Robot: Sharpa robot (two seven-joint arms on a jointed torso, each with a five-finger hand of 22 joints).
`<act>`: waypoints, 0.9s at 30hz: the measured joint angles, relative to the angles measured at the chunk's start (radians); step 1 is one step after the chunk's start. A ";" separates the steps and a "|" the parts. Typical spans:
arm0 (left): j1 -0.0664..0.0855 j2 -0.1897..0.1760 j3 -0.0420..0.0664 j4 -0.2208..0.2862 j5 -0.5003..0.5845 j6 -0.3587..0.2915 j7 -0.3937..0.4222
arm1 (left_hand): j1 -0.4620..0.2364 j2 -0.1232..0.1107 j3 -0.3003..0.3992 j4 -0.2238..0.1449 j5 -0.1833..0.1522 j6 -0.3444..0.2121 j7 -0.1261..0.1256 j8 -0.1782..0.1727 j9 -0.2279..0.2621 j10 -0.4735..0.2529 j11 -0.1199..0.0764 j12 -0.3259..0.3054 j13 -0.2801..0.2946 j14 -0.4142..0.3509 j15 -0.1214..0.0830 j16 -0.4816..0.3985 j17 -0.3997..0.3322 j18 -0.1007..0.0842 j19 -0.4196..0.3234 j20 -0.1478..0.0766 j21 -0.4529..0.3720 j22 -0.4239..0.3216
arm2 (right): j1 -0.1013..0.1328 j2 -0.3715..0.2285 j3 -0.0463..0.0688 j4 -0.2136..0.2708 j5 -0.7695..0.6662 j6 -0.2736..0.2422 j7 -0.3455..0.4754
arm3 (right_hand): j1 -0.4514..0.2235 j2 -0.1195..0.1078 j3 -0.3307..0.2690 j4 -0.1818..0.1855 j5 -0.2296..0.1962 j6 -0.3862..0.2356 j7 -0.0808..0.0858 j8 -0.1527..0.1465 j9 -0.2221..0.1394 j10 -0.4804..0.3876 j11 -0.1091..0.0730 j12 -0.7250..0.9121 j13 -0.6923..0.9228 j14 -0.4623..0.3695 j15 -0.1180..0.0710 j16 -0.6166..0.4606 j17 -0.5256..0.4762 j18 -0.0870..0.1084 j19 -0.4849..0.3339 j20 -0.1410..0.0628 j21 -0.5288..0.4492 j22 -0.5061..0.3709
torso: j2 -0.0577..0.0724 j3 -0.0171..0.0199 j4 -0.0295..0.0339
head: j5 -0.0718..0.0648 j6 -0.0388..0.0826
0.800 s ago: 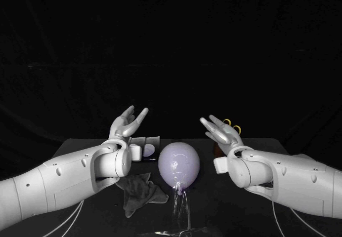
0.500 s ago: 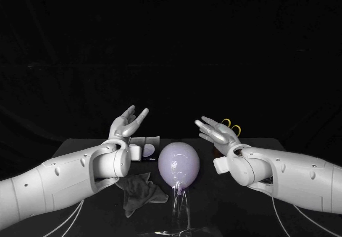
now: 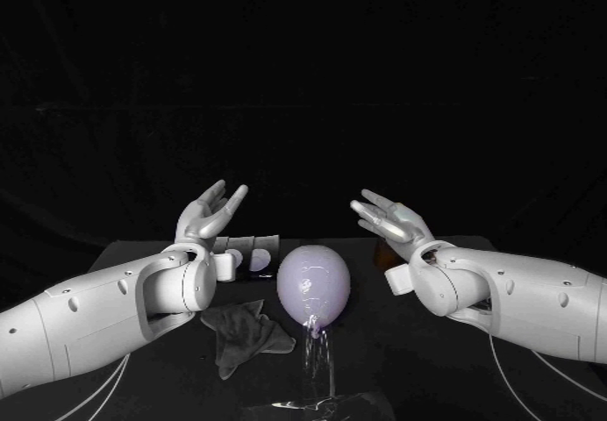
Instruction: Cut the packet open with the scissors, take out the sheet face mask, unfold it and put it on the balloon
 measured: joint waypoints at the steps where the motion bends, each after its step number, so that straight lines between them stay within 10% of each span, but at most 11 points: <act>1: 0.000 -0.002 0.000 0.002 0.001 0.001 0.001 | 0.000 0.000 0.002 0.001 0.000 0.006 -0.002 0.000 0.002 0.004 0.004 0.000 0.001 0.005 0.005 0.003 0.002 0.000 0.006 -0.002 0.004 0.001 | 0.000 -0.001 0.000 0.000 -0.003 -0.001 0.001 | 0.001 -0.001 0.001 -0.001 0.002 0.001 0.001 0.001 0.000 0.003 0.000 0.000 0.000 0.003 0.000 0.000 0.000 0.000 0.000 0.000 0.000 0.001 | 0.000 0.0002 0.0000 | -0.001 0.000; 6: 0.000 -0.014 0.000 0.012 0.006 0.006 0.004 | 0.021 0.021 0.023 -0.003 0.004 0.052 0.001 0.020 0.017 0.061 0.020 0.014 0.009 0.095 0.029 0.037 0.030 0.000 0.091 -0.002 0.035 0.017 | 0.005 -0.011 0.000 0.002 -0.015 -0.008 0.010 | 0.044 -0.004 0.007 -0.032 0.002 0.057 0.005 0.023 0.014 0.065 0.010 0.013 0.007 0.074 0.011 0.020 0.014 0.000 0.037 0.001 0.020 0.009 | 0.000 0.0006 0.0005 | -0.005 -0.003; 9: 0.000 -0.022 -0.001 0.017 0.008 0.012 0.006 | 0.041 0.042 0.034 -0.003 0.004 0.142 0.007 0.058 0.047 0.177 0.050 0.041 0.023 0.285 0.038 0.110 0.086 0.000 0.320 -0.002 0.119 0.062 | 0.012 -0.021 0.000 0.002 -0.026 -0.018 0.015 | 0.121 -0.025 0.031 -0.103 0.002 0.186 0.012 0.070 0.046 0.232 0.013 0.051 0.026 0.250 0.012 0.079 0.047 -0.001 0.153 -0.002 0.072 0.038 | 0.000 0.0005 0.0011 | -0.010 -0.005; 13: 0.000 -0.035 -0.001 0.028 0.011 0.027 0.007 | 0.098 0.046 0.049 -0.019 0.004 0.365 0.022 0.155 0.117 0.466 0.096 0.118 0.054 0.562 -0.013 0.224 0.157 0.047 0.536 -0.013 0.211 0.101 | 0.034 -0.039 0.000 -0.003 -0.064 -0.029 0.016 | 0.201 -0.064 0.104 -0.215 0.008 0.498 0.038 0.181 0.113 0.626 -0.024 0.138 0.052 0.642 -0.046 0.218 0.115 0.049 0.511 -0.006 0.243 0.117 | 0.000 0.0000 0.0013 | -0.019 -0.011; 15: 0.000 -0.043 -0.001 0.036 0.010 0.037 0.007 | 0.141 0.042 0.060 -0.030 0.004 0.522 0.042 0.224 0.160 0.654 0.087 0.172 0.071 0.654 -0.040 0.265 0.174 0.085 0.608 -0.019 0.246 0.112 | 0.047 -0.051 0.000 -0.005 -0.091 -0.033 0.014 | 0.209 -0.072 0.132 -0.242 0.010 0.592 0.054 0.209 0.129 0.690 -0.039 0.143 0.046 0.715 -0.066 0.243 0.123 0.070 0.580 -0.010 0.278 0.130 | 0.001 0.0000 0.0013 | -0.025 -0.014; 19: 0.000 -0.069 -0.001 0.061 0.003 0.065 0.001 | 0.195 0.037 0.082 -0.044 0.004 0.615 0.061 0.262 0.177 0.783 0.053 0.198 0.070 0.768 -0.078 0.314 0.196 0.132 0.707 -0.031 0.295 0.127 | 0.081 -0.082 0.000 -0.007 -0.161 -0.033 0.001 | 0.195 -0.108 0.202 -0.278 0.005 0.684 0.073 0.223 0.132 0.797 -0.070 0.140 0.036 0.847 -0.108 0.280 0.136 0.071 0.690 -0.046 0.342 0.154 | 0.005 0.0001 0.0010 | -0.037 -0.017; 27: 0.008 -0.122 -0.001 0.136 -0.029 0.120 -0.014 | 0.233 0.018 0.118 -0.037 0.004 0.677 0.073 0.273 0.175 0.879 0.028 0.184 0.051 0.858 -0.111 0.344 0.217 0.134 0.780 -0.070 0.337 0.141 | 0.168 -0.146 0.001 -0.035 -0.351 0.003 -0.082 | 0.128 -0.174 0.241 -0.299 0.008 0.748 0.077 0.224 0.127 0.950 -0.129 0.117 0.037 1.130 -0.194 0.396 0.215 0.070 0.870 -0.133 0.515 0.242 | 0.021 -0.0012 -0.0019 | -0.057 -0.012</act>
